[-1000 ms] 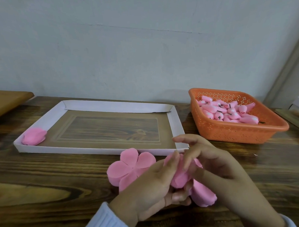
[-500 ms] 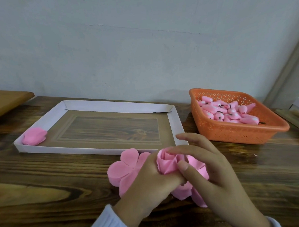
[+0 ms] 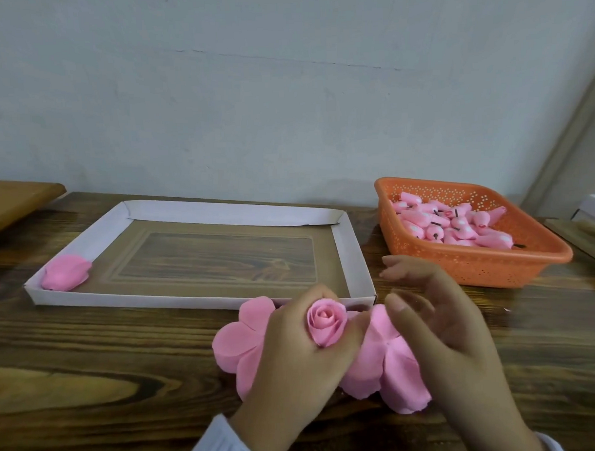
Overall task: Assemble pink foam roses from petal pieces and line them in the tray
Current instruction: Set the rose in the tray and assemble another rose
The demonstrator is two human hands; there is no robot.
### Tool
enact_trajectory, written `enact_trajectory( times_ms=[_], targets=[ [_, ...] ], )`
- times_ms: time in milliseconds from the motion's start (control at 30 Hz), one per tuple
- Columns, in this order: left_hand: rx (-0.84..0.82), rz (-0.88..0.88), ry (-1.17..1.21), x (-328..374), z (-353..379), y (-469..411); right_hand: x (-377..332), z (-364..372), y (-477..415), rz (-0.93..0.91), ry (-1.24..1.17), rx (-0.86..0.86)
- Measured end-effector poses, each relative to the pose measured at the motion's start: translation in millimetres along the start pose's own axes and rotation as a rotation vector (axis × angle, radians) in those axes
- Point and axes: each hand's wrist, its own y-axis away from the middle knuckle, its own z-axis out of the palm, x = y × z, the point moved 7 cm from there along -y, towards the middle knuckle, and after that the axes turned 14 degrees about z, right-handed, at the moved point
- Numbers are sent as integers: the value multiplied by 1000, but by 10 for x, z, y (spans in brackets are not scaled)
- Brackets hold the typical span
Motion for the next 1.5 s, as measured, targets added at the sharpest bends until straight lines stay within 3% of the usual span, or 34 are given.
enact_trajectory(
  times_ms=[100,267,500,667,800,967,1133,1267,1333,1500],
  targets=[
    [-93,-68,22,-43,78,13,-201,161,79,-215,248,-53],
    [-280,-109,146,-43,219,56,-182,301,91,-245,466,-99],
    [-468,-183,234,-36,247,84,-122,255,65,-158,458,-162],
    [-567,-355,563,-30,308,162,-111,235,55,-26,218,-319],
    [-571,-404,640,-32,333,199,-98,235,67,42,66,-410],
    [-558,-312,425,-23,303,137,-75,256,75,30,200,-480],
    [-521,-320,335,-79,287,135,-71,196,26,-42,344,-283],
    [-492,-341,306,-91,296,134,-49,118,-2,-6,190,-135],
    [-438,-301,306,-64,284,104,-43,101,4,-4,99,-110],
    [-309,-245,344,-61,241,73,-88,240,56,-108,263,-162]
  ],
)
